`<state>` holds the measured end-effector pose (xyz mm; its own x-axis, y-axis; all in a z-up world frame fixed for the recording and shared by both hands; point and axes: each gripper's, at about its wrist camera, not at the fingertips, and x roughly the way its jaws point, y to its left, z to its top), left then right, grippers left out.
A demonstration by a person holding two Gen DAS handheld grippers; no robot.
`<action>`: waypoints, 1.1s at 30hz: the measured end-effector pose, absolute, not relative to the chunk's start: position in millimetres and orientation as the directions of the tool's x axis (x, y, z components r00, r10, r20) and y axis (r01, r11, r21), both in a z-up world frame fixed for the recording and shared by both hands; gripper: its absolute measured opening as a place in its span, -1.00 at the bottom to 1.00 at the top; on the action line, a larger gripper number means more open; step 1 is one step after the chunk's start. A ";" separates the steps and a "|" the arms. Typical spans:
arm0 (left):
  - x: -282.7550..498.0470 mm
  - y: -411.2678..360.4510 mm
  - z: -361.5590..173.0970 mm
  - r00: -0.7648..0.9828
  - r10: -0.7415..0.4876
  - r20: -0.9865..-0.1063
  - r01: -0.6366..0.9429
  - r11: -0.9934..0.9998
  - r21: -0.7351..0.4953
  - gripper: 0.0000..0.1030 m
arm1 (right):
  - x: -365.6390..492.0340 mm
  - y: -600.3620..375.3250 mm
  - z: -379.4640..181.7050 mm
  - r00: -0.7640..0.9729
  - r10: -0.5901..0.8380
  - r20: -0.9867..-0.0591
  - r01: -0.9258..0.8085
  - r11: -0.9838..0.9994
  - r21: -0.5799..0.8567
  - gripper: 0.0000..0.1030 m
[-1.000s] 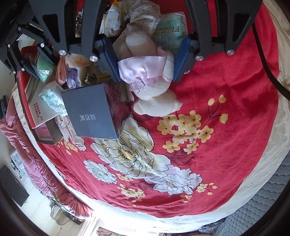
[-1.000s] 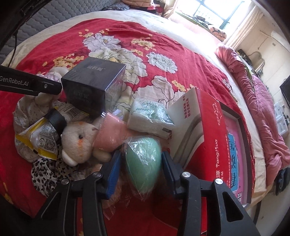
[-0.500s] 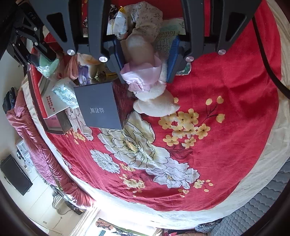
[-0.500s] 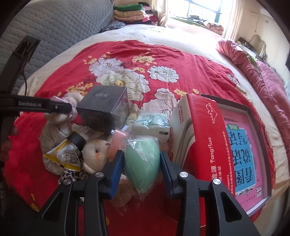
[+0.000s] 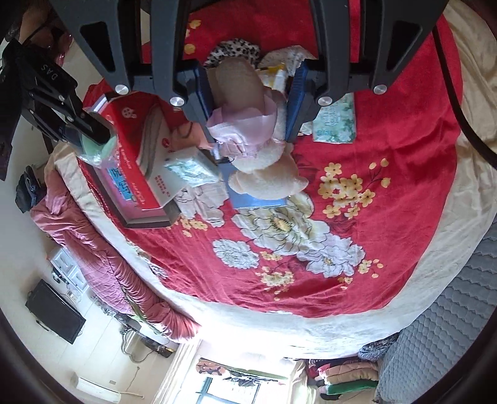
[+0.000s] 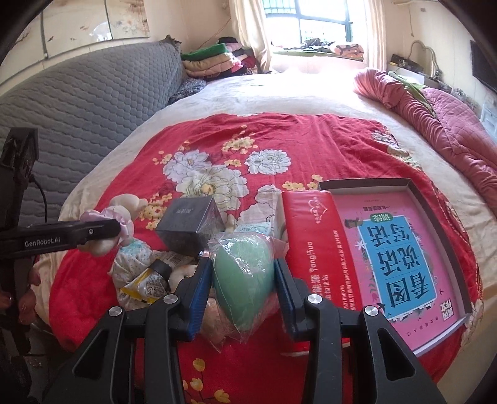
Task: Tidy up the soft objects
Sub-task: 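Carry the teddy bear with the left tool while the right tool carries the sponge to the pink tray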
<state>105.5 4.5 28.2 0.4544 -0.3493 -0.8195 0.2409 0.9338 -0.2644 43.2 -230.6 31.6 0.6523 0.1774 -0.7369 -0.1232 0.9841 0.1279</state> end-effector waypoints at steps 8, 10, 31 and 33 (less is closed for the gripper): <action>77.2 -80.1 65.5 0.452 -0.403 -0.796 0.348 0.901 -0.259 -0.17 | 25.6 -298.2 70.8 0.707 0.120 -0.697 -0.027 0.989 0.142 -0.19; 73.0 -104.8 68.8 0.435 -0.423 -0.795 0.369 0.889 -0.271 -0.17 | 21.1 -321.0 74.3 0.713 0.109 -0.693 0.001 0.988 0.155 -0.19; 57.0 -324.7 0.6 0.217 -0.395 -0.892 0.610 0.769 -0.192 -0.16 | 22.7 -483.6 -3.7 0.588 -0.023 -0.808 0.218 0.967 0.131 -0.19; 57.7 -333.7 -6.6 0.200 -0.388 -0.900 0.620 0.761 -0.191 -0.16 | 26.9 -485.8 -10.4 0.575 -0.025 -0.818 0.207 0.971 0.116 -0.19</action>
